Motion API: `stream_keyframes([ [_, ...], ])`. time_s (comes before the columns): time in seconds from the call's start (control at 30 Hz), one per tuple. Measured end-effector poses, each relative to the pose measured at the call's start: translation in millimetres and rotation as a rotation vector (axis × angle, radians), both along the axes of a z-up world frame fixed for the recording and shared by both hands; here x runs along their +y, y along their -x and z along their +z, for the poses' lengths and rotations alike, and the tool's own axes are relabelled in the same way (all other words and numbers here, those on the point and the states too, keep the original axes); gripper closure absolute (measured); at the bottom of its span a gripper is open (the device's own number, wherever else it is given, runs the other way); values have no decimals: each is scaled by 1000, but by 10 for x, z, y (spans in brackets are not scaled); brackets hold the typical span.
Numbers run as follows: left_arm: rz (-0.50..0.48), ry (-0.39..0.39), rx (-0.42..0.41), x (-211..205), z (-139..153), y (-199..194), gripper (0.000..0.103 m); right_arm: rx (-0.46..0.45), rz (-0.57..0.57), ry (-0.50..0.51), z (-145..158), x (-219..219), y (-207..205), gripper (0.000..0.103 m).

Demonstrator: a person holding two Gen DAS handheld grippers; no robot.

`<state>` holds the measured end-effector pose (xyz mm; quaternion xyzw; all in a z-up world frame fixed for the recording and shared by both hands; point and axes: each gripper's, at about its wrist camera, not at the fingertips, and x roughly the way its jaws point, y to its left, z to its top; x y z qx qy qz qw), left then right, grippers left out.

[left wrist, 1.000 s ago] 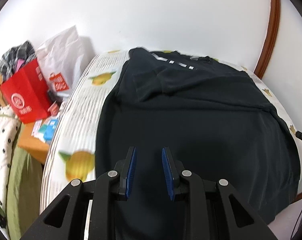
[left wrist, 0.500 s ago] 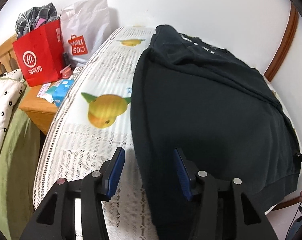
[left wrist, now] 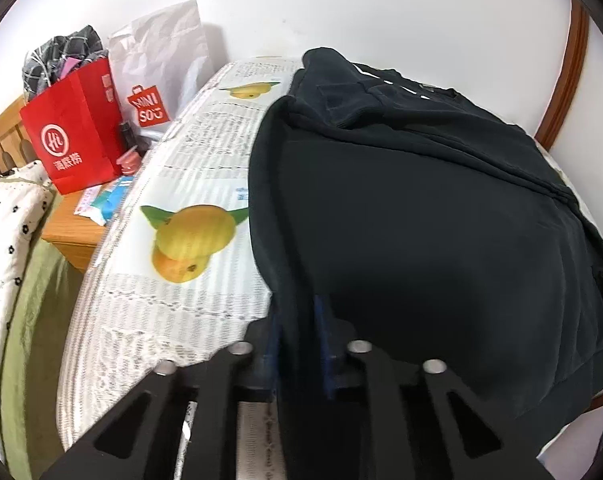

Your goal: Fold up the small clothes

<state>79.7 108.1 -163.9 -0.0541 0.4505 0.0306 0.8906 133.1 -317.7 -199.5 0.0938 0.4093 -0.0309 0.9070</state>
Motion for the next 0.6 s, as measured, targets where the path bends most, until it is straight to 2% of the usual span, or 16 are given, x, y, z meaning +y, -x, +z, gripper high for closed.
stream_keyframes([
  [0.03,1,1,0,-8,3,0,95,-5,4,2,0,8,-1,80],
  [0.07,-2,-4,-1,-22,8,3,96,-17,17,6,1,25,10,94],
  [0.13,-8,-5,-4,-24,29,35,96,-28,34,3,3,30,34,95],
  [0.2,-10,33,-16,19,80,99,96,-27,36,3,18,-16,52,95],
  [0.3,-19,109,-31,80,171,222,96,-43,16,-73,66,-203,140,95],
  [0.37,-31,129,-30,84,186,284,96,-46,13,-106,78,-293,191,95],
  [0.5,-29,118,-5,67,100,349,95,-17,15,-84,44,-292,247,92],
  [0.6,-30,164,3,112,58,420,95,-18,22,-60,53,-252,370,91],
])
